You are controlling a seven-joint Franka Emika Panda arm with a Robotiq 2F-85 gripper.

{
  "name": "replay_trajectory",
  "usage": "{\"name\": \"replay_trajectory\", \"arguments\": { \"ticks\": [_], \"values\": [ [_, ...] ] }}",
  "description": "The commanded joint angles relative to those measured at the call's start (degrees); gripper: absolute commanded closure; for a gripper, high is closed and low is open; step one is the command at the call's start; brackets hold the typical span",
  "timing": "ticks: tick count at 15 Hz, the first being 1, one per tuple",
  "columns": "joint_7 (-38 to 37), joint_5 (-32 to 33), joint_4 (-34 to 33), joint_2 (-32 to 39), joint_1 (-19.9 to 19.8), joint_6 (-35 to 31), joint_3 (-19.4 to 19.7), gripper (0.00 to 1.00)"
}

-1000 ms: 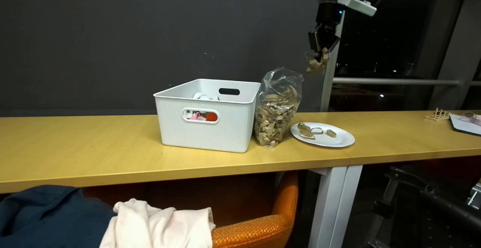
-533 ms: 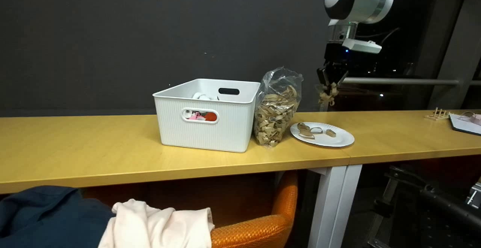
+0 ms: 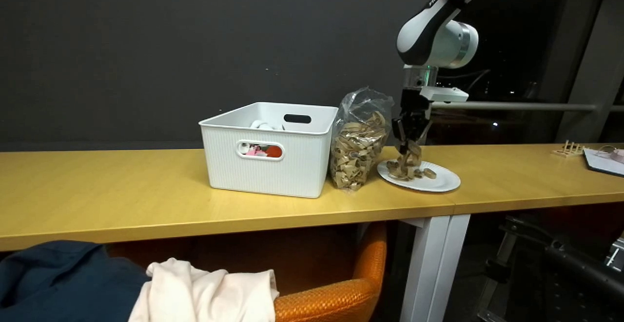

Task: Remove some rubber bands from the plastic bag and then put them on the white plate

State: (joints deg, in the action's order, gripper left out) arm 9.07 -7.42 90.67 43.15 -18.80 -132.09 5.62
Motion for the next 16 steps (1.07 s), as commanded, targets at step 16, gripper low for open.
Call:
{"name": "replay_trajectory", "arguments": {
  "ticks": [16],
  "values": [
    [-2.1, 11.4, 13.0, -24.5, 4.2, -10.4, 4.9, 0.0]
  ]
}}
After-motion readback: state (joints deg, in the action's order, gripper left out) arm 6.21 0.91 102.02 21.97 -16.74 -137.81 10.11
